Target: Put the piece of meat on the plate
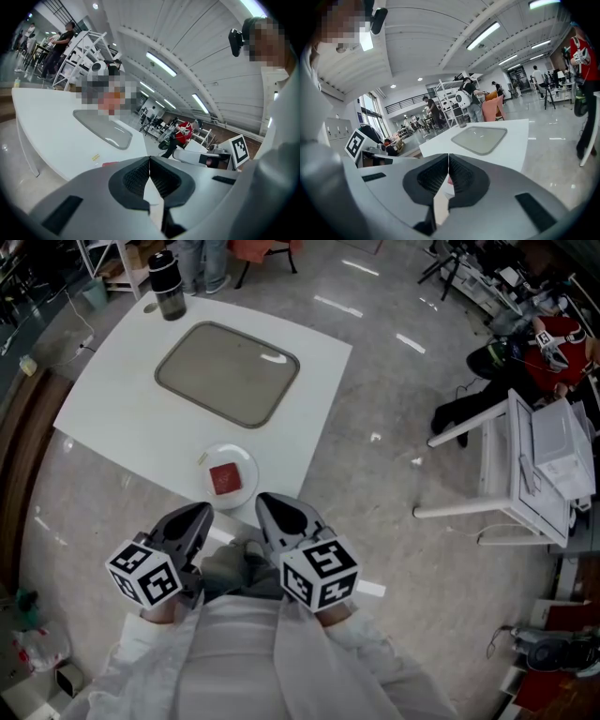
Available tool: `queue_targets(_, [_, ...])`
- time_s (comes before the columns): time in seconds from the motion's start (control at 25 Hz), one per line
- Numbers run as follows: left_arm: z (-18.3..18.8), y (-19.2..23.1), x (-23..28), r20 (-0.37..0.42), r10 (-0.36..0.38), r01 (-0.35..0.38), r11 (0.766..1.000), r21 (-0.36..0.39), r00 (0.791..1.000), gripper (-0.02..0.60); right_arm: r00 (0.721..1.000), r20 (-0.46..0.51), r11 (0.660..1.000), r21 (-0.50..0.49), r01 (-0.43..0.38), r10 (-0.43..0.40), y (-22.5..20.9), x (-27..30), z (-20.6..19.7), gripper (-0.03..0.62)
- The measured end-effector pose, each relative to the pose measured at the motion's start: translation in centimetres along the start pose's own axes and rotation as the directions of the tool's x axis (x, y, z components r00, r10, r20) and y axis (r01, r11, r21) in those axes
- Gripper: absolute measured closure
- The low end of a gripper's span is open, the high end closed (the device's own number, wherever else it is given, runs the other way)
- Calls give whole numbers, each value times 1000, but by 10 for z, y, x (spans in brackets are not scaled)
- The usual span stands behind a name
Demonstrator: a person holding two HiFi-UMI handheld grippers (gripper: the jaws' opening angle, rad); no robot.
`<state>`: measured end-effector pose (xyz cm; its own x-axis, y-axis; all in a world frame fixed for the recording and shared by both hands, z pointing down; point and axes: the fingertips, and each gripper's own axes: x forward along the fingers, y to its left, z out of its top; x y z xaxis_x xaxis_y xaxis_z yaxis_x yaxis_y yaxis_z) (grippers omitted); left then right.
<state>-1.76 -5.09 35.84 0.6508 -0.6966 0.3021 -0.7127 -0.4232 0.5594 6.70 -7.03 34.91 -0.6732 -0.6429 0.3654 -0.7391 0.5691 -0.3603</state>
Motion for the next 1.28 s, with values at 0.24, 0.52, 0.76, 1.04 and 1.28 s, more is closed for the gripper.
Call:
queue_targets(0.24, [9,7,-2,-23,-19,20,1000,10,1000,572,1000,-4,1000,5,13,-13,5,11,4,579])
queue_targets(0.52, [7,10,1,-106,-71,71,997,-7,992,572,999,-37,999,30,25,-24,12,23,-2,579])
queue_targets(0.76, [2,19,5,-152,-78,76,997,-20,985,572,998,-54,998,63,29,-25,11,35,-6,579])
queue_targets(1.04, [-1,35,7,-179,-92,76,993,-94,980,572,997,-69,993,112,44,-36,3,46,-14,579])
queue_targets(1.28, [-5,62,16,-167,-4,-16,993,-116,986,571,995,-93,988,145,60,-47,-10,56,-26,579])
